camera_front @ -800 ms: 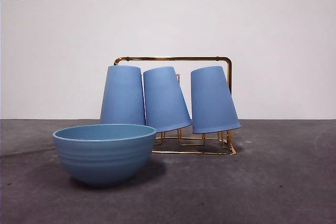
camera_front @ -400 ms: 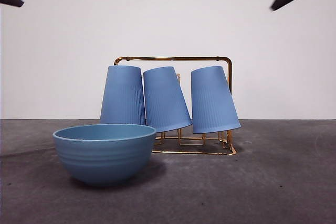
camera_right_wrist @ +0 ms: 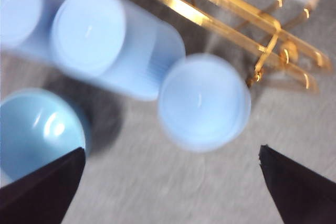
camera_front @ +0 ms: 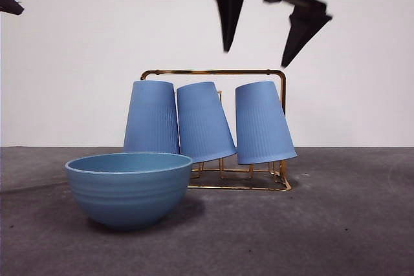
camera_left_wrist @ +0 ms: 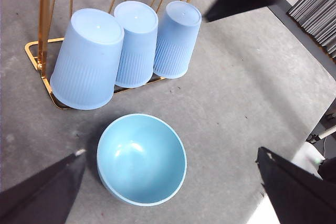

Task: Right arm lift cup from the cupboard, then place it on the right of the bowl

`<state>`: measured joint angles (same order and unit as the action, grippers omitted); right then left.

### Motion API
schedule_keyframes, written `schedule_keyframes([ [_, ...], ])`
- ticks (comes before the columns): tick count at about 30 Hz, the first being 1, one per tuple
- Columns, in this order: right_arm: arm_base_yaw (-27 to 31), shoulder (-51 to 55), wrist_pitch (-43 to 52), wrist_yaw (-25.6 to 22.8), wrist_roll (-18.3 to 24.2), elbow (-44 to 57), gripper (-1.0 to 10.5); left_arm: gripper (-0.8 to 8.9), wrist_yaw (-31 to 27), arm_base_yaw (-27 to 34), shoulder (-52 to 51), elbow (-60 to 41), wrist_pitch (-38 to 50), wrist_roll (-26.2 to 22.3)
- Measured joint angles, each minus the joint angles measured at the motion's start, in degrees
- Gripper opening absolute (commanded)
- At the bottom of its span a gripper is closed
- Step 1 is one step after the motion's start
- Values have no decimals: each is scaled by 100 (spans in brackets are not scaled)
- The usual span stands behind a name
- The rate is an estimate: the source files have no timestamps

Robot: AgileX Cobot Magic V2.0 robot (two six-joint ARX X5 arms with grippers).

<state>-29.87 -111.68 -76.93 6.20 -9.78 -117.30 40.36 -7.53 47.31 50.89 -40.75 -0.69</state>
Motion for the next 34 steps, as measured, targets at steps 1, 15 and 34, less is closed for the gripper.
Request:
schedule_keyframes([
  [1, -2, -157, 0, -116, -42, -105, 545, 528, 0, 0, 0, 0, -9, 2],
  [15, -2, -750, 2, -608, -118, -157, 460, 528, -2, -63, 0, 0, -22, 0],
  [34, -9, -461, 0, -546, -120, -302, 253, 528, -2, -63, 0, 0, -22, 2],
])
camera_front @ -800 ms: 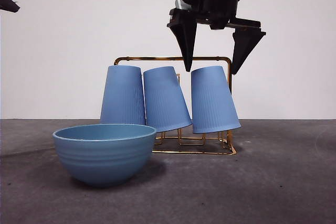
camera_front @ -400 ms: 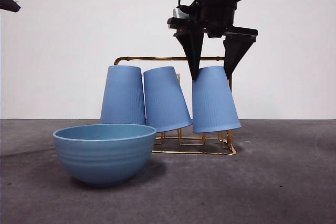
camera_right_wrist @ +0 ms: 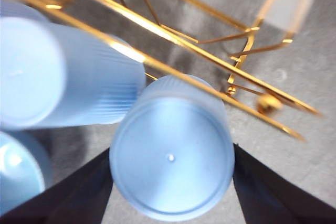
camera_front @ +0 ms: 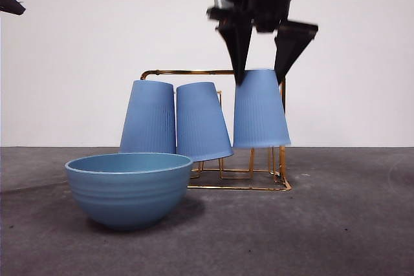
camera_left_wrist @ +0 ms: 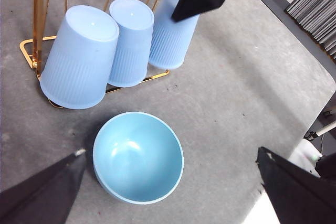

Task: Right arm lift cup from the cupboard, then place it on the right of the bowl

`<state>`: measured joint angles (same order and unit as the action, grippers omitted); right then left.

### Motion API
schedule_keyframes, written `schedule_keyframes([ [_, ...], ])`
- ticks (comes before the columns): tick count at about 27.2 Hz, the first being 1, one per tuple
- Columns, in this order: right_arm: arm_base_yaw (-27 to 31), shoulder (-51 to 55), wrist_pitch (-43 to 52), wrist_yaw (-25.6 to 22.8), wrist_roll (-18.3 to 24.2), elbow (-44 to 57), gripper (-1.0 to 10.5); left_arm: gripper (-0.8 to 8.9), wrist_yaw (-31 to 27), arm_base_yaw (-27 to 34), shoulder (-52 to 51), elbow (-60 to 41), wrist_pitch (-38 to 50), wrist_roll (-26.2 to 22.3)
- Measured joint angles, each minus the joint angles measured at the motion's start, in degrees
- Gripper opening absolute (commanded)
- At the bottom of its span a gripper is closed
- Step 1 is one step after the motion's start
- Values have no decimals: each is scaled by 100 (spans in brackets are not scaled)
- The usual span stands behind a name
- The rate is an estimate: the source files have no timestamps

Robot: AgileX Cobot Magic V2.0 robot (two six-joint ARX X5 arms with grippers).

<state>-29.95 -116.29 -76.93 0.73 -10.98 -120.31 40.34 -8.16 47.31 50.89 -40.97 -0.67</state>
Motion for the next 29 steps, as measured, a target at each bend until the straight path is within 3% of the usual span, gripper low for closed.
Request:
schedule_keyframes([
  [15, -96, 1488, 0, 225, -44, 179, 253, 528, 0, 0, 2, 0, 0, 0],
  [24, -540, 3080, 50, 85, -44, 2039, 253, 528, 0, -15, 61, 0, 22, 2],
  [29, -579, 4253, 1134, 306, -42, 3646, 253, 528, 0, -267, 446, 2, 105, 4],
])
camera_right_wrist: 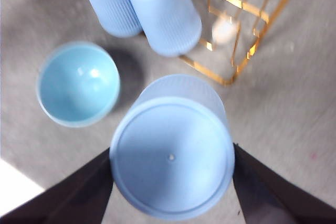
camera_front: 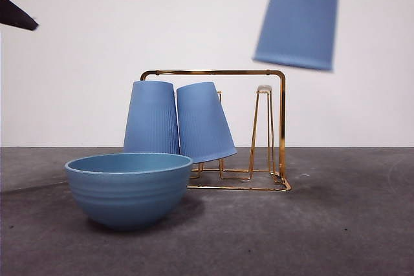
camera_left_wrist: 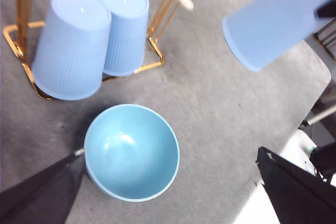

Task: Right arm lift cup from the cupboard, then place it on the right of the bowl

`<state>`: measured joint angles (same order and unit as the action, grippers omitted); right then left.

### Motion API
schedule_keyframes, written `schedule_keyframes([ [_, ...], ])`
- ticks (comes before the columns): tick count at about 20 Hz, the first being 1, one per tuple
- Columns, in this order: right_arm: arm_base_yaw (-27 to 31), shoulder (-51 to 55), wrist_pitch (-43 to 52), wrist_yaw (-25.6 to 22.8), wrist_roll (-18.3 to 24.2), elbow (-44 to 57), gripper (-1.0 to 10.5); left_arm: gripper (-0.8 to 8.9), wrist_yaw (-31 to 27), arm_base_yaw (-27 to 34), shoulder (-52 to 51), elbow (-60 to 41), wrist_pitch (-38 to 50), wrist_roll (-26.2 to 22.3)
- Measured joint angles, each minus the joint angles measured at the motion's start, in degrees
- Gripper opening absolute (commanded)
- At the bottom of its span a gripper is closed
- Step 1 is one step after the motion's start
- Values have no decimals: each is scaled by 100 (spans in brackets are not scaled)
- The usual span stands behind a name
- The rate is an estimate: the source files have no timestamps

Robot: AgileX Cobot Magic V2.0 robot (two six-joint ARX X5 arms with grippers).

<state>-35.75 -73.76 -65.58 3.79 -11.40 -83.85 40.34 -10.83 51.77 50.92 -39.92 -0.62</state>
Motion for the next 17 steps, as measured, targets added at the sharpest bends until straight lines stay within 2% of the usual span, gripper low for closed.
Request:
schedule_keyframes([
  [6, 22, 1241, 1963, 785, 0, 2223, 253, 528, 35, -343, 745, 2, 249, 39],
  [8, 151, 1451, 2599, 1062, -74, 2837, 253, 528, 323, -398, 1064, 2, 374, 179],
  [10, 452, 1585, 3252, 1613, -219, 3418, 253, 528, 673, -400, 1381, 2, 612, 334],
  [12, 839, 1707, 4054, 2389, -431, 3917, 253, 527, 1075, -398, 1740, 2, 863, 535],
  [15, 1414, 1727, 5442, 3425, -894, 4548, 253, 527, 1934, -398, 2332, 2, 1344, 929],
  [17, 1694, 1727, 6275, 3891, -1272, 4979, 253, 528, 2439, -398, 2702, 2, 1853, 1292],
])
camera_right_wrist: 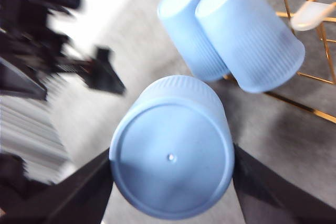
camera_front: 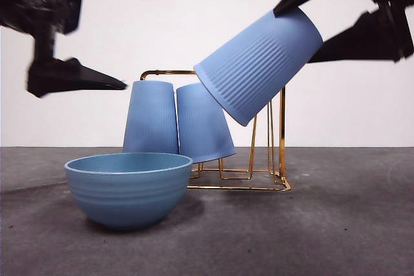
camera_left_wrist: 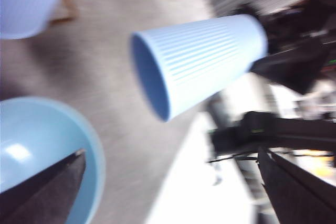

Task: Right arm lift cup from the cupboard, then place it on the right of the bowl

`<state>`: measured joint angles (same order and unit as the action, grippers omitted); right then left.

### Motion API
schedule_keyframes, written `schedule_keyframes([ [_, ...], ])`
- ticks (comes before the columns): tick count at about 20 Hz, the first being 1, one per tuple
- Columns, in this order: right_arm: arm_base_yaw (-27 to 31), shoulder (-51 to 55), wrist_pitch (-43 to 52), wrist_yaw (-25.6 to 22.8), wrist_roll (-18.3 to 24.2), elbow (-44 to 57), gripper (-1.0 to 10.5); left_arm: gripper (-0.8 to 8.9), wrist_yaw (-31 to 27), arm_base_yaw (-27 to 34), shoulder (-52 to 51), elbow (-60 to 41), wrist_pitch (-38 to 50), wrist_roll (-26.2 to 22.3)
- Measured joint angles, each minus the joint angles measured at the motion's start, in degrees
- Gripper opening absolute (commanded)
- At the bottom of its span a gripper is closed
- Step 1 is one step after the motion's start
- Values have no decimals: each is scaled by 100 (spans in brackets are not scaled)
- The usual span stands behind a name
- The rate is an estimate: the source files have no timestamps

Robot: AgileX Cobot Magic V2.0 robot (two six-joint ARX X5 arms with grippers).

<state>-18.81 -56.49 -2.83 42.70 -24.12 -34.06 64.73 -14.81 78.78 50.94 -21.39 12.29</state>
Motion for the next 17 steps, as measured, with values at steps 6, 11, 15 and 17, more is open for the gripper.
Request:
schedule_keyframes([
  [6, 188, -149, 1480, 269, -944, 802, 253, 527, 772, -17, 938, 2, 2031, 1685],
  [11, 15, -791, 2660, 380, -1467, 820, 253, 528, 1169, -210, 1224, 2, 2347, 2352],
  [15, -345, -1375, 3327, 376, -1818, 820, 253, 520, 1174, -380, 1246, 2, 2413, 2463],
  [17, -494, -1637, 3587, 376, -1941, 820, 253, 487, 1154, -463, 1292, 2, 2474, 2498],
])
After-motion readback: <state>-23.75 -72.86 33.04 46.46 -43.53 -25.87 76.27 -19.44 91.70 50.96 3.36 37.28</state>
